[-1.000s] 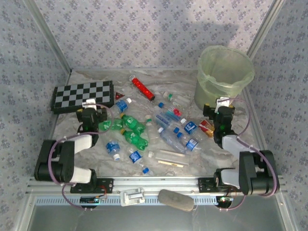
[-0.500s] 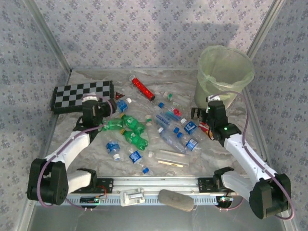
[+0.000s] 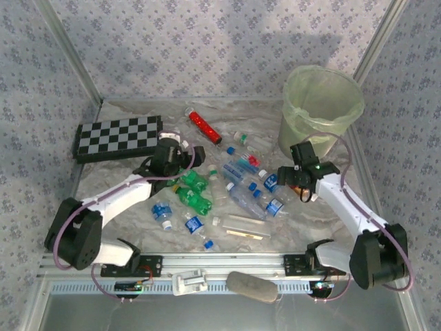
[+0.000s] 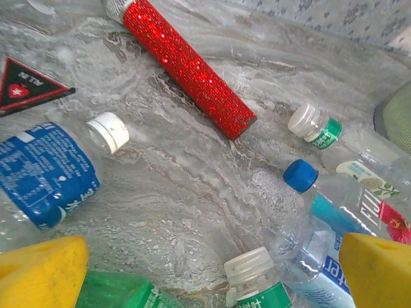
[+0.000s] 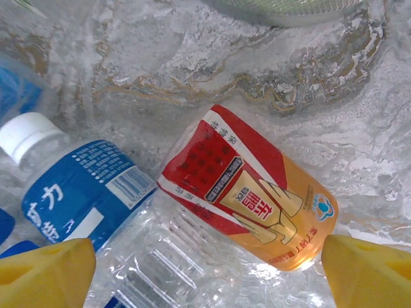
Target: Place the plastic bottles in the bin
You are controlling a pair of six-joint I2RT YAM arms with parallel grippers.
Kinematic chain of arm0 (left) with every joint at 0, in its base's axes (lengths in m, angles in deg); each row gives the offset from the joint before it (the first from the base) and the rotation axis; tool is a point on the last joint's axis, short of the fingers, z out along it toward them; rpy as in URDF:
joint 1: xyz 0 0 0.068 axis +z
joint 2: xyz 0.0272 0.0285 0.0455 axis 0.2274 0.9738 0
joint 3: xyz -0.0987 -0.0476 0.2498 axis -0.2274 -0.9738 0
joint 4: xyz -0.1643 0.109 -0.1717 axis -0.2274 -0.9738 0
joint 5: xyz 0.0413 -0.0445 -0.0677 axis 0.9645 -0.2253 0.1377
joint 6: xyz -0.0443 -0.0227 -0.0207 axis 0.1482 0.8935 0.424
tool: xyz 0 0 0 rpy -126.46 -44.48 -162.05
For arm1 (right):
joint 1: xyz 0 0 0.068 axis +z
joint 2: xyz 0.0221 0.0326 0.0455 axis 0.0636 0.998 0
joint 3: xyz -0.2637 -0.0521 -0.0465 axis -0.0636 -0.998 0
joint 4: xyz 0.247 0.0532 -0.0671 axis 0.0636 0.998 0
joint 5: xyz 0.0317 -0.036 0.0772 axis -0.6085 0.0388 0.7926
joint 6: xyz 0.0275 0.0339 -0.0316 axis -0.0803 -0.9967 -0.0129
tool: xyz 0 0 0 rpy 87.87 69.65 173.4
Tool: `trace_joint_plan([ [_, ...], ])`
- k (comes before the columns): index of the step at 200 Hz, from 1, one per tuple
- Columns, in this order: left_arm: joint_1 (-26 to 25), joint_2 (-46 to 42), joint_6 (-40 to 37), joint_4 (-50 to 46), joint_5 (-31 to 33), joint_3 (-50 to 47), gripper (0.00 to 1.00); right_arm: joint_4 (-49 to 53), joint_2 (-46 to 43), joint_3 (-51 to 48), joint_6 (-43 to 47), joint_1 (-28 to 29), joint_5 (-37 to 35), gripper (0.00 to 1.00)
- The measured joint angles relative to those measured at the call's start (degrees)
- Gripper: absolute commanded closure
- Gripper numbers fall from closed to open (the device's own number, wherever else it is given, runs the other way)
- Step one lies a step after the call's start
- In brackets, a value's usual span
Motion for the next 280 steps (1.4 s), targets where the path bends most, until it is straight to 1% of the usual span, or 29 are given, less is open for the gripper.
trace_joint_plan([
  [26, -0.76, 1.62, -0.83, -1.55, 0.24, 1.11, 0.0, 1.7, 3.69, 2.12, 2.05, -1.4, 0.92, 0.12],
  [48, -1.07, 1.62, -1.14, -2.27, 0.92, 1.11, 0.0, 2.84, 6.19, 3.3, 3.56, -3.85, 1.66, 0.17],
  [81, -1.07, 1.62, -1.22, -2.47, 1.66, 1.11, 0.0, 2.45, 8.94, 3.8, 3.98, -6.36, 1.66, 0.19],
  [118, -1.07, 1.6, -1.42, -2.49, 2.54, 1.11, 0.0, 0.55, 12.83, 4.26, 4.17, -6.34, 1.86, 0.19],
  [175, -1.07, 1.29, -1.46, -2.51, 3.93, 1.11, 0.0, -3.85, 16.17, 5.38, 4.83, -6.27, 2.43, 0.19],
  [197, -1.07, 0.79, -1.46, -2.51, 4.37, 1.11, 0.0, -4.35, 18.47, 5.38, 5.22, -6.03, 2.34, 0.17],
  [230, -1.07, 0.59, -1.42, -2.51, 5.4, 1.11, 0.0, -5.01, 19.08, 5.35, 5.9, -4.72, 1.68, 0.17],
  [280, -1.07, 0.37, -1.22, -2.51, 6.21, 1.09, 0.0, -6.58, 21.16, 5.38, 6.58, -3.26, -0.44, 0.19],
])
